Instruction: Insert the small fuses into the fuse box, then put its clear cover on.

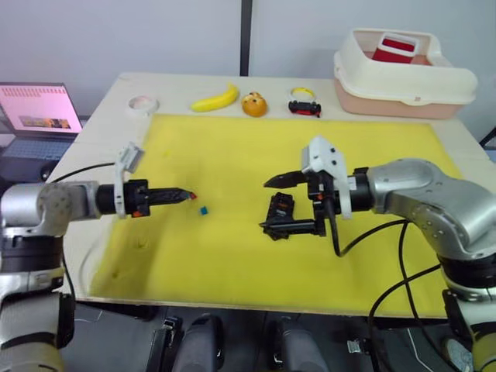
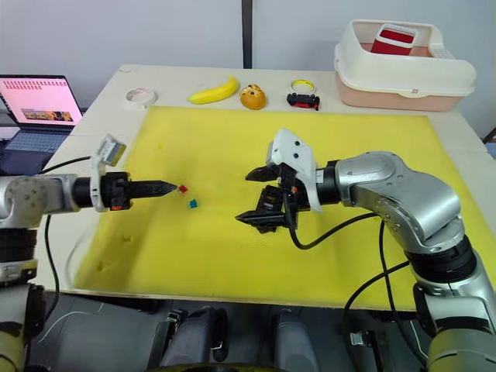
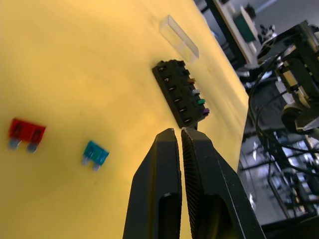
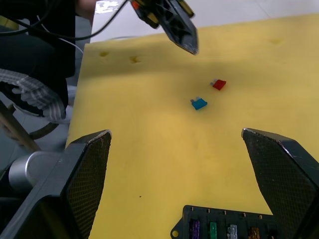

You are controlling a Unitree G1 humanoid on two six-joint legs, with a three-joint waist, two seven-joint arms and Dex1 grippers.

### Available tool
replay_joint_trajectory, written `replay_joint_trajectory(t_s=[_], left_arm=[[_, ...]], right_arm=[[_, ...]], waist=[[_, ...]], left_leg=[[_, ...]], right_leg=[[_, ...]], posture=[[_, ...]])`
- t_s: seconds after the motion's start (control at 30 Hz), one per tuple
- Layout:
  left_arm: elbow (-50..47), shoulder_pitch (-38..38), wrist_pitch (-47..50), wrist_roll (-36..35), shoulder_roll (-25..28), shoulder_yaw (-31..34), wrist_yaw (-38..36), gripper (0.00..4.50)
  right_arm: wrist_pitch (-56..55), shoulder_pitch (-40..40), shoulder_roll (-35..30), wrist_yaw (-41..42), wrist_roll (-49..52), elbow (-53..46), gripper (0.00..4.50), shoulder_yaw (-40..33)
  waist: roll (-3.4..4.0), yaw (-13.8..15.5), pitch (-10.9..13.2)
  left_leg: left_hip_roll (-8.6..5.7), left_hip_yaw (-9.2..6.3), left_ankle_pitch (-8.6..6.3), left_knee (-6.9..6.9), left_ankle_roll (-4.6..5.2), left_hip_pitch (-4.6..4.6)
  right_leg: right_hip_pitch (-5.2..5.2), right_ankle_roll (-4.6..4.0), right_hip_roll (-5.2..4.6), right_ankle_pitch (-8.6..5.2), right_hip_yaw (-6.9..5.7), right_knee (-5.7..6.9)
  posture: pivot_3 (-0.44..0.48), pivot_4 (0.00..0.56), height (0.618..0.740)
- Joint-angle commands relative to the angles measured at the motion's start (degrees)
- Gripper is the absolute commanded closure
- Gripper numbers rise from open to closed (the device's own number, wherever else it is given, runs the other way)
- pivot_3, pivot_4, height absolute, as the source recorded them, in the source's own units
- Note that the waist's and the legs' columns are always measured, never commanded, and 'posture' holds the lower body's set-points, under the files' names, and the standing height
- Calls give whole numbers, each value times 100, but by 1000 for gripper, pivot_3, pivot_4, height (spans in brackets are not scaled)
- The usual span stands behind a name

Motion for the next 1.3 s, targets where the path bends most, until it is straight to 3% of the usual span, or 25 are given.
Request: replay_joint_trajectory(t_s=[0.03,0.13,0.47,0.87,1.3], left_arm=[[555,-260,-171,216,-122,-359,41,2994],[922,-282,-528,458,-150,-735,-139,1485],[2277,-832,-1160,978,-376,-1185,-556,1485],[2025,-602,-1127,1101,-322,-1548,-1381,1485],[2468,-418,-1538,1497,-505,-1602,-1261,1485]], right_arm=[[-52,8,71,-141,12,-243,0,-117],[35,77,156,-340,77,-372,0,-162],[284,30,330,-635,308,-464,0,-206],[322,98,217,-588,337,-523,0,-186],[415,183,151,-708,445,-667,0,-250]], waist=[[0,-9,0],[0,-22,0],[0,16,0],[0,7,0],[0,5,-2]], left_leg=[[2,-1,0,0,0,-1],[3,1,0,-2,0,-1],[1,4,0,1,0,-6],[2,4,0,0,0,-6],[2,3,0,0,0,-4]], right_leg=[[-2,0,4,0,0,1],[-9,0,8,0,2,7],[-12,0,4,0,2,8],[-12,0,3,0,3,7],[-10,0,3,0,3,7]], posture=[[0,150,740],[0,150,740],[0,150,740],[0,150,740],[0,150,740]])
